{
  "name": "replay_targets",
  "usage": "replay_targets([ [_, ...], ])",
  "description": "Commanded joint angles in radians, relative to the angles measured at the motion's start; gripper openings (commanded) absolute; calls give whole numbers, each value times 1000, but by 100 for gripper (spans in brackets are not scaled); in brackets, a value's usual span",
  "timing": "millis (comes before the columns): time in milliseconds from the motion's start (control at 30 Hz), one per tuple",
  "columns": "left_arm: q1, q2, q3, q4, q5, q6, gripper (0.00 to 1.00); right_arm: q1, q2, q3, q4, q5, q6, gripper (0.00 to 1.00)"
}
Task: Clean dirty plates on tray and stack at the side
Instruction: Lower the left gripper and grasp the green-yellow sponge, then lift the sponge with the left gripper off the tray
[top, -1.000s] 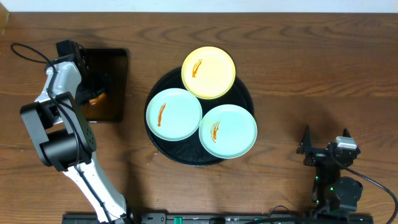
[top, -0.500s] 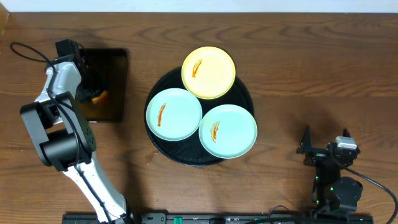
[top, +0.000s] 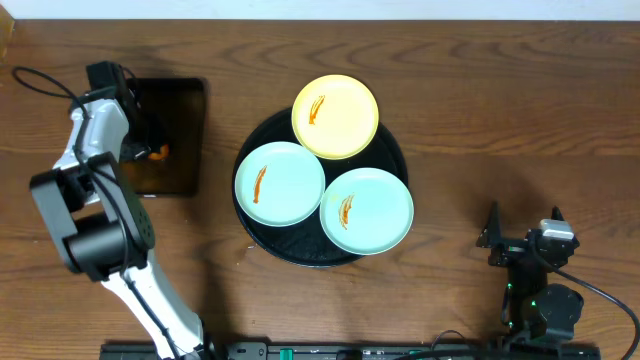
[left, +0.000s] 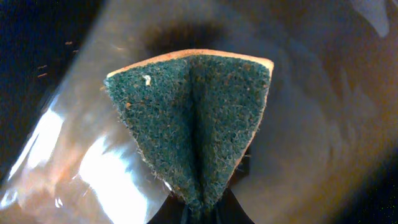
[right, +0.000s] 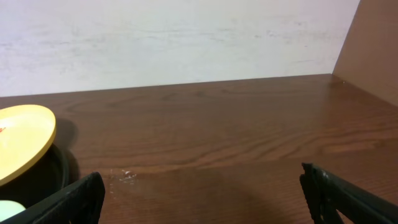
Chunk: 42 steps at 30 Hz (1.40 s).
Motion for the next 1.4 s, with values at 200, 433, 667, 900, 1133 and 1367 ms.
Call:
replay_targets([
  [200, 2, -72, -6, -40, 25, 2, 28, -8, -2, -2, -4, 6, -7, 99],
  [433, 1, -68, -83, -32, 25, 2, 28, -8, -2, -2, -4, 6, -7, 99],
  [667, 2, -68, -176, 56, 24, 2, 60, -8, -2, -2, -4, 6, -7, 99],
  [900, 1, -68, -192, 144, 26, 2, 78, -8, -2, -2, -4, 6, -7, 99],
  [1133, 1, -68, -192, 135, 25, 2, 78, -8, -2, -2, -5, 6, -7, 99],
  [1367, 2, -90, -174, 115, 24, 3, 71, -8, -2, -2, -4, 6, -7, 99],
])
